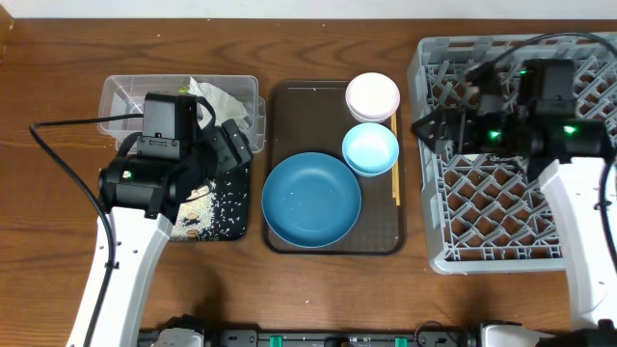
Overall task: Sort waste into correct bins and load items into the dishwasher rack
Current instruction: 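Move the right gripper back left over the light-blue bowl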
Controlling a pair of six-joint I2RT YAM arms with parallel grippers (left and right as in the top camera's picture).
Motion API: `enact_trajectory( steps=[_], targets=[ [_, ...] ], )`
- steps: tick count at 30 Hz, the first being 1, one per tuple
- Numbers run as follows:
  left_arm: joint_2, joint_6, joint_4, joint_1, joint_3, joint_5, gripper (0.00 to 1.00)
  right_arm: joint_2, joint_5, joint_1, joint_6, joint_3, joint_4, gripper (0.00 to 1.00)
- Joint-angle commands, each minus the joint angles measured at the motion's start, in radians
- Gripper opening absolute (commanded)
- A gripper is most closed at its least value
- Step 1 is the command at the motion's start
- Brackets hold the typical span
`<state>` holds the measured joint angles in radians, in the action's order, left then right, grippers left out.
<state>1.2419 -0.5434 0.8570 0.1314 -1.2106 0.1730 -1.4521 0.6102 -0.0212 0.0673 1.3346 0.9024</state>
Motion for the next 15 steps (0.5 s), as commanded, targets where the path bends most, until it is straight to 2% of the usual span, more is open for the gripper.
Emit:
enact_trajectory(
  steps=[1,5,8,15],
  targets=[
    [0.004,0.007,0.002,-0.005,-0.022,-0.006,0.90,-0.003,0.062,-0.080,0.014,-0.002,-0.001,0.83],
    [0.004,0.007,0.002,-0.005,-0.022,-0.006,0.90,-0.003,-0.080,-0.183,0.032,-0.002,-0.018,0.46],
    [0.004,0.007,0.002,-0.005,-0.022,-0.006,0.90,-0.005,-0.251,-0.268,0.116,-0.002,-0.023,0.44],
    [0.004,0.007,0.002,-0.005,-0.022,-0.006,0.90,-0.021,-0.491,-0.437,0.206,-0.003,-0.057,0.45]
  ],
)
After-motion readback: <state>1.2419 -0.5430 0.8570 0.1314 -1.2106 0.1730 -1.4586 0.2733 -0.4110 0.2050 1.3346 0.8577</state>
